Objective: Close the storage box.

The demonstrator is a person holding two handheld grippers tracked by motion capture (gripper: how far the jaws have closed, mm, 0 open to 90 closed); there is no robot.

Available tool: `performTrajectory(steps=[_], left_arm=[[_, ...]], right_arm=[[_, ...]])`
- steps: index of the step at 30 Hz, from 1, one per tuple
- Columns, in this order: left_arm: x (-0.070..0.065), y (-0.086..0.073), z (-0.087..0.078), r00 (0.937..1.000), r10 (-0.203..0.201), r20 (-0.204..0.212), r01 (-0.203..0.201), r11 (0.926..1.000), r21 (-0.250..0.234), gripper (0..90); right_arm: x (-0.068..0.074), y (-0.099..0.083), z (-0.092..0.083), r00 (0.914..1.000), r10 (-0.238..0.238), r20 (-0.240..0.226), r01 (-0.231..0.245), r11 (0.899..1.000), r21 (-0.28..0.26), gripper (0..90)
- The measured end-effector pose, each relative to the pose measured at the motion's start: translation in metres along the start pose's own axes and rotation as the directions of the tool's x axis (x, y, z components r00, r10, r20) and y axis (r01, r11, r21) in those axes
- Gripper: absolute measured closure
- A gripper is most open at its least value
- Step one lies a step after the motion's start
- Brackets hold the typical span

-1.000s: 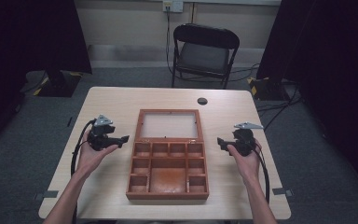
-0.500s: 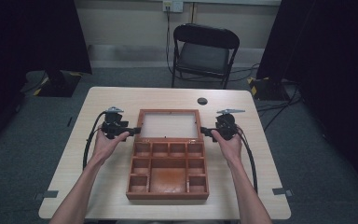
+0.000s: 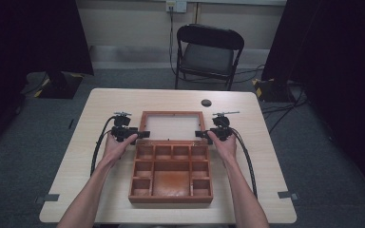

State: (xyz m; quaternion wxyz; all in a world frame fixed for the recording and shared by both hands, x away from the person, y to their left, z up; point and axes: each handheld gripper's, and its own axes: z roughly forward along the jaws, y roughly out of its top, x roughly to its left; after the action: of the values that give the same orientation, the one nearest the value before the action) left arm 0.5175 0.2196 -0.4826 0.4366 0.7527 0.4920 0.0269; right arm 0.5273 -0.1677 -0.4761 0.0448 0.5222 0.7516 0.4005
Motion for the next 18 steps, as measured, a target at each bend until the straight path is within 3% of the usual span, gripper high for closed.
performTrajectory(steps=[9,15,18], left_arm=[[-0.001,0.000,0.003,0.9993,-0.032,0.020,0.032,0.9995,0.000,24.3],[0.000,-0.001,0.003,0.9983,-0.045,0.036,0.045,0.9990,0.009,23.6],[0.003,-0.002,0.005,0.9948,-0.079,0.064,0.079,0.9969,0.007,23.6]], right_arm=[[-0.002,0.000,0.012,0.9938,0.067,-0.089,-0.065,0.998,0.020,14.4],[0.003,0.003,0.013,0.9925,0.052,-0.111,-0.049,0.998,0.028,19.8],[0.003,0.003,0.014,0.9927,0.052,-0.109,-0.048,0.998,0.031,20.0]])
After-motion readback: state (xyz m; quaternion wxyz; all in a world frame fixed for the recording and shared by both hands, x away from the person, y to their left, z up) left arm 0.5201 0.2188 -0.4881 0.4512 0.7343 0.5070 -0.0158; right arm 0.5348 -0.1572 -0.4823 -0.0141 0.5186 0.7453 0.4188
